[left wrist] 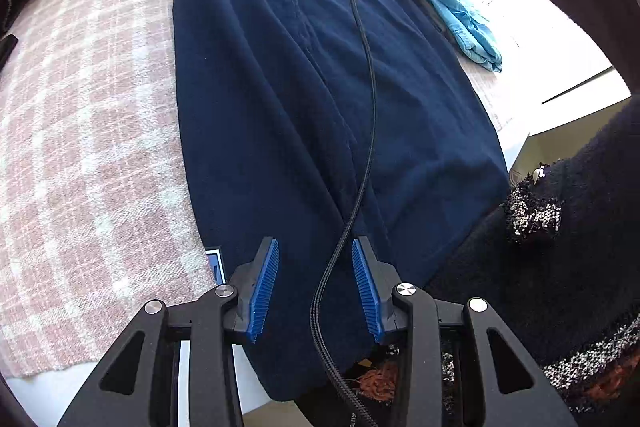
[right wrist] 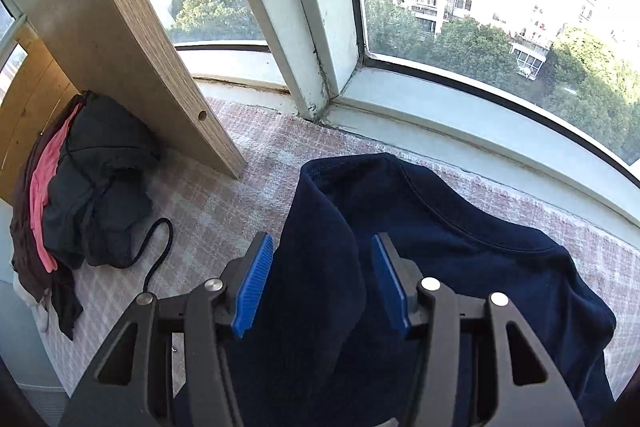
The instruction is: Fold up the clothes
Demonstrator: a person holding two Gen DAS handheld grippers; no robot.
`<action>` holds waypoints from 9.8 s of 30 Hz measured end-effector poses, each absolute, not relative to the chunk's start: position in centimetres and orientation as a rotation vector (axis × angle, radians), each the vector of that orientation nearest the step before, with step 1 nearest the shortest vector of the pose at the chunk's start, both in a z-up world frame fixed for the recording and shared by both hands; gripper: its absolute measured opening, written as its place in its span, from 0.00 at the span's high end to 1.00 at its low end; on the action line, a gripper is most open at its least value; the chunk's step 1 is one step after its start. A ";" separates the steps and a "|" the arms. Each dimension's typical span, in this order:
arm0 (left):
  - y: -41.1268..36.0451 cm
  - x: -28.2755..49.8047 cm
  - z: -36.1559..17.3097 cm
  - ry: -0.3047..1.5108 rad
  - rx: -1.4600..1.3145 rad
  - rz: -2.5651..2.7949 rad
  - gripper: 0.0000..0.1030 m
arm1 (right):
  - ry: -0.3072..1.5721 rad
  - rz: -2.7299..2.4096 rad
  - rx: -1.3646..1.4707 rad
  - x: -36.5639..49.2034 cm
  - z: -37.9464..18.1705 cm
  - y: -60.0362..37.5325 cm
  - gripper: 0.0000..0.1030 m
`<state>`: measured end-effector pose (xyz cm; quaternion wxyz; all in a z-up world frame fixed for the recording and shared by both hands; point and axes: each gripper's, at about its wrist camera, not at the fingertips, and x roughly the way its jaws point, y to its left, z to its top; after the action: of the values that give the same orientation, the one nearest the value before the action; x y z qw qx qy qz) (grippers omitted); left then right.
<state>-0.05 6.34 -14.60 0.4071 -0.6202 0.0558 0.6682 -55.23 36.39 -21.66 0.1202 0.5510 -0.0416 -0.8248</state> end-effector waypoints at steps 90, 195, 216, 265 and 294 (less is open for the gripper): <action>5.8 12.3 -10.7 0.158 -1.504 1.775 0.65 | -0.253 -2.166 1.923 -30.2 -24.2 38.7 0.59; 5.6 8.5 -13.6 0.292 -1.512 2.184 0.76 | 0.183 -2.067 1.521 -25.9 -22.8 33.6 0.80; 19.2 10.3 -8.2 0.496 -1.143 1.834 0.68 | -0.546 -2.674 1.568 -15.1 -9.2 66.5 0.70; 46.5 -21.6 -12.6 0.009 -1.188 1.647 0.91 | -0.600 -2.429 1.662 -38.2 -13.6 76.1 0.96; 41.2 -20.0 -12.3 0.092 -1.256 1.778 0.75 | -0.301 -2.196 1.740 -38.6 -15.8 63.2 0.75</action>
<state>-19.96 41.16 -12.29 0.4631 -0.5108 0.0374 0.7233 -38.61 63.21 -15.82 0.1609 0.6095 -0.1053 -0.7691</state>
